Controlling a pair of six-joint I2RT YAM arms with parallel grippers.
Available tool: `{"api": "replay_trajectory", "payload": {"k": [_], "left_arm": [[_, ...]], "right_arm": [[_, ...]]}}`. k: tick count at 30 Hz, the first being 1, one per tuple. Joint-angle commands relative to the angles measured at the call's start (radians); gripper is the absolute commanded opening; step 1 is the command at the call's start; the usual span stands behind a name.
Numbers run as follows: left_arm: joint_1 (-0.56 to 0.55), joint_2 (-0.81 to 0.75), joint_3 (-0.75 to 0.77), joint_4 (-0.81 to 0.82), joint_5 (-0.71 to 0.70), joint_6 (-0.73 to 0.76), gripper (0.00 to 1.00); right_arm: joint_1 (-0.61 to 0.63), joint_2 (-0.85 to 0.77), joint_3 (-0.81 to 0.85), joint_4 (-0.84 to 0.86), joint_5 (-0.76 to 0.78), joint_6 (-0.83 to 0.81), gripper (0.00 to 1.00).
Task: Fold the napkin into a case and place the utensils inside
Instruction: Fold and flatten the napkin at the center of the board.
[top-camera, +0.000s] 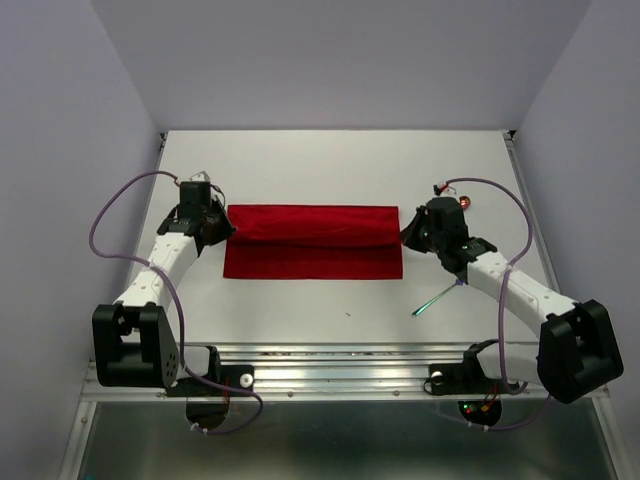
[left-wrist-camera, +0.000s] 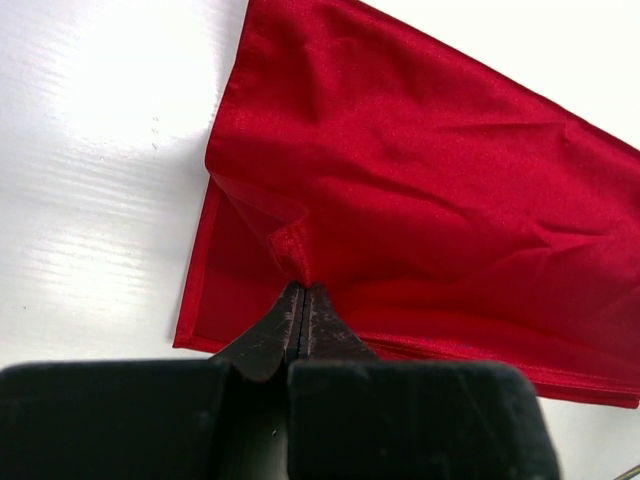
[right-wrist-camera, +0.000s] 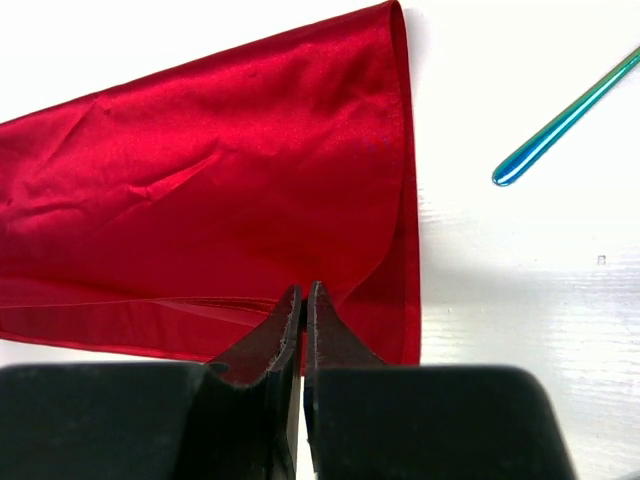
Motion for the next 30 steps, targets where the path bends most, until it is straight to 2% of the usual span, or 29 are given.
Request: {"api": "replay_trajectory", "payload": {"k": [1,9,30], "left_arm": [[0.006,-0.059,-0.017,-0.027,0.008,-0.008,0.0],[0.006,-0.095,-0.064,-0.05,0.0,-0.017,0.0],[0.006,-0.004,-0.118,-0.047,-0.013,-0.075,0.0]], "right_arm": [[0.005,-0.037,0.031,-0.024,0.038,-0.031,0.01],[0.005,-0.043,-0.01,-0.024,0.014,-0.015,0.01],[0.005,-0.025,-0.13,0.011,-0.044,0.04,0.01]]}}
